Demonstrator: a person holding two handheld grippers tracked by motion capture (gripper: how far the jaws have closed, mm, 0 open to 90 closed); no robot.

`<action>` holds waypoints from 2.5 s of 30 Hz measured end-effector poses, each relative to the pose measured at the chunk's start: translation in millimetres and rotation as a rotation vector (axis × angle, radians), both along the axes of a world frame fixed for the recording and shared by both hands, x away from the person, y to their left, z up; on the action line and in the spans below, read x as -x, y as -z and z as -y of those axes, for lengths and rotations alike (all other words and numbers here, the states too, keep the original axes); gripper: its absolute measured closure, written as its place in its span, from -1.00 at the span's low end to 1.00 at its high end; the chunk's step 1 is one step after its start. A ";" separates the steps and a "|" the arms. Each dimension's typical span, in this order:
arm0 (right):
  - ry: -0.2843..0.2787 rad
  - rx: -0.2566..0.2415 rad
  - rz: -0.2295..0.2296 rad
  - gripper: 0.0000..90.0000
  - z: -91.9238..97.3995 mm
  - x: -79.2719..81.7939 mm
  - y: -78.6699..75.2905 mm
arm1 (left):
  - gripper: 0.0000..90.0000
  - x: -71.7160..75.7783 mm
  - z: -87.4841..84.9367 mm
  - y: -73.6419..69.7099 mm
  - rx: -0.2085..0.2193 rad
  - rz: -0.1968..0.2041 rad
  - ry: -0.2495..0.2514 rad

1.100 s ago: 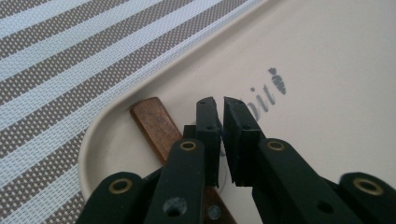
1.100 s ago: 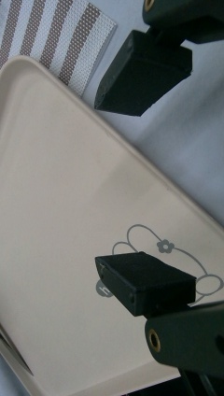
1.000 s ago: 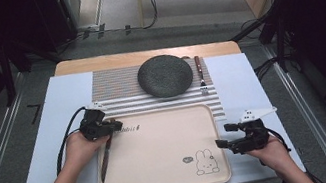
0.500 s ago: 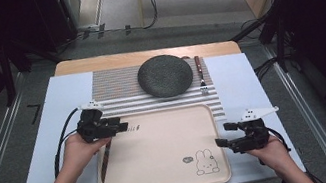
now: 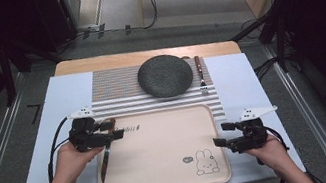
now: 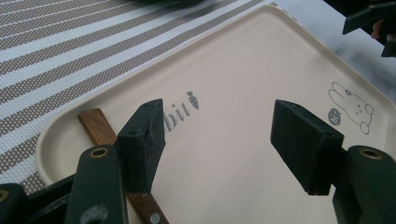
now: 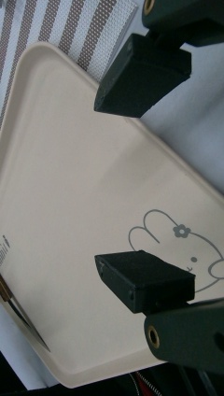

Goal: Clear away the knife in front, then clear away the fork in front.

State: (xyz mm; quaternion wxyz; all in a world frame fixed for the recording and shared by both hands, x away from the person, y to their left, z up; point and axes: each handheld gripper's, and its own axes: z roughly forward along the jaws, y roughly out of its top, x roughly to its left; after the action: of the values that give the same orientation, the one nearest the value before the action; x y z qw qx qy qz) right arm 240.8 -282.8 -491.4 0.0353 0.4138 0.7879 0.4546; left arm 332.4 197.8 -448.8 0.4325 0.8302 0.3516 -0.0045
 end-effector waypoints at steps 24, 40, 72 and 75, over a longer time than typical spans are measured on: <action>0.109 -0.009 0.014 -0.54 0.3 -20.3 -10.1 | -0.34 20.2 -23.6 1.8 0.041 0.000 -0.029; 0.175 -0.002 0.023 -0.54 -0.8 -49.7 -17.9 | -0.40 25.0 -28.0 5.8 0.037 0.009 -0.044; 0.319 0.053 0.009 -0.49 -3.9 -108.1 -27.3 | -0.40 26.8 -33.5 10.4 0.031 0.004 -0.054; 0.335 0.056 0.010 -0.49 -2.0 -113.5 -28.1 | -0.40 26.4 -33.8 10.9 0.028 0.006 -0.054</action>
State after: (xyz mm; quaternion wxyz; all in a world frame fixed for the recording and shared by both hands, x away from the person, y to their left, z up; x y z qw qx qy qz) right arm 354.3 -280.8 -463.3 0.1261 0.5359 0.7202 0.4221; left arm 306.0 231.6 -459.6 0.4451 0.8143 0.3725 0.0046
